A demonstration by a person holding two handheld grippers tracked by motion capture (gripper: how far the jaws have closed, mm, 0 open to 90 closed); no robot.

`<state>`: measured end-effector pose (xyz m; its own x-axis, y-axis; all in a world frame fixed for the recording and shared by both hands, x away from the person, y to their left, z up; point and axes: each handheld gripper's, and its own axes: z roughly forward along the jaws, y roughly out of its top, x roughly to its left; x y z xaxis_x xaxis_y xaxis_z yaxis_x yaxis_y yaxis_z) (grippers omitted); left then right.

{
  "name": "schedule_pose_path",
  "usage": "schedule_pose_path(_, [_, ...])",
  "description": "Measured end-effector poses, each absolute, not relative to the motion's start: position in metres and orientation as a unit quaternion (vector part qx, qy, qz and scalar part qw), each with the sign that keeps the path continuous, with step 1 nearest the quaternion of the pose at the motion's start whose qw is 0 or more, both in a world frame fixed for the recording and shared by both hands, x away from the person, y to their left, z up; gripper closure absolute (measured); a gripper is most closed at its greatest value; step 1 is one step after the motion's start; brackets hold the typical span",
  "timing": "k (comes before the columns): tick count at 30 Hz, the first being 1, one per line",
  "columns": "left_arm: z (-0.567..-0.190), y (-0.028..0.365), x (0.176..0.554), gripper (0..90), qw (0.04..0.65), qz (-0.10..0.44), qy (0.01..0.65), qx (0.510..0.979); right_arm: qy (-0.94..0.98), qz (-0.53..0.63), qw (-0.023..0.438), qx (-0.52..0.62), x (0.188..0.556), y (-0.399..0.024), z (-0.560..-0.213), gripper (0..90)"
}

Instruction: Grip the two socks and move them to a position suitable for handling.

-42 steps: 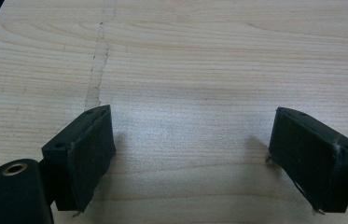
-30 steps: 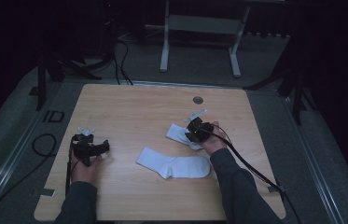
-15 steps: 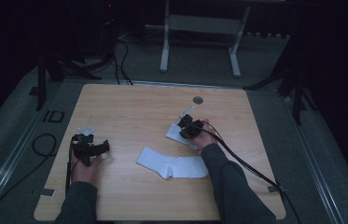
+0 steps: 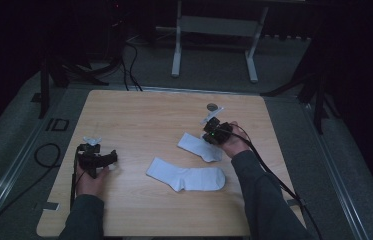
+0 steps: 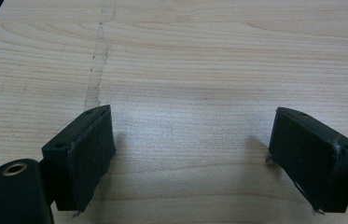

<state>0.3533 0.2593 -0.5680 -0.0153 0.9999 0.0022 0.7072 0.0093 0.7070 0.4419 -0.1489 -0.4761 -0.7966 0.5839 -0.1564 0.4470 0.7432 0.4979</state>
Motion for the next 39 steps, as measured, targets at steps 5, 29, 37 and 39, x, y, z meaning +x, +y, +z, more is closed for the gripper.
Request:
schedule_pose_path(5, [-0.568, 0.259, 0.353, 14.2, 0.268, 0.273, 0.658, 0.649, 0.922, 0.214, 0.147, 0.287, 0.435, -0.182, -0.472, 86.0])
schedule_pose_path(29, [-0.568, 0.259, 0.353, 14.2, 0.268, 0.273, 0.658, 0.649, 0.919, 0.196, 0.153, 0.308, 0.431, -0.243, -0.462, 58.1])
schedule_pose_path(37, [-0.568, 0.259, 0.353, 14.2, 0.268, 0.273, 0.657, 0.649, 0.931, 0.195, 0.137, 0.277, 0.432, -0.217, -0.462, 55.4])
schedule_pose_path(39, [-0.568, 0.259, 0.353, 14.2, 0.268, 0.273, 0.657, 0.649, 0.933, 0.193, 0.137, 0.272, 0.432, -0.213, -0.462, 55.0])
